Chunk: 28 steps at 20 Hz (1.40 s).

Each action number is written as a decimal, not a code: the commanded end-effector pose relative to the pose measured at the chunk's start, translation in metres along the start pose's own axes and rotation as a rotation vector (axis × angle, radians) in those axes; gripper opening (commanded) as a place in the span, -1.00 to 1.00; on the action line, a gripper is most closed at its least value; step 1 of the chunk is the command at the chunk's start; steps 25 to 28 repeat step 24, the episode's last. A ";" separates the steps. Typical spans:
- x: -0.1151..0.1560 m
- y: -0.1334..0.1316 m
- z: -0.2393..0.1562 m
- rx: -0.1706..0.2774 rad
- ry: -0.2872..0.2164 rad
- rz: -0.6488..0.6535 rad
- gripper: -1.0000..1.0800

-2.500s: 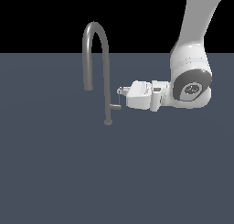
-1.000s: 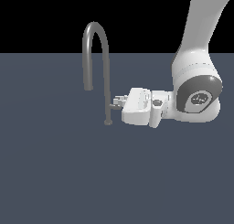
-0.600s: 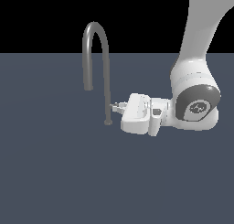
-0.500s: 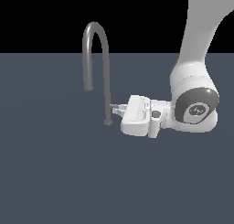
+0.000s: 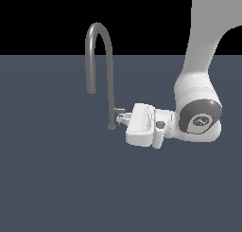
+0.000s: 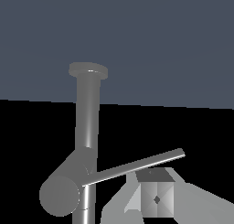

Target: Turn on the faucet by rotating a designated handle.

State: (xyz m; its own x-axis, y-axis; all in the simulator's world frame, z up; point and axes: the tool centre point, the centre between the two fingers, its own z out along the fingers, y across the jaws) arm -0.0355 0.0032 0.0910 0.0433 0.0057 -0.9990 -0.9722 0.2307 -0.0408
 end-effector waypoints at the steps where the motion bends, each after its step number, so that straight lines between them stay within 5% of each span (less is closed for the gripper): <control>1: 0.018 0.000 0.000 0.004 0.009 0.018 -1.00; 8: 0.044 -0.002 -0.001 0.005 0.015 0.038 -1.00; 9: 0.015 -0.014 0.000 -0.001 -0.004 -0.011 -1.00; 28: 0.064 -0.031 -0.001 0.005 0.015 0.040 -1.00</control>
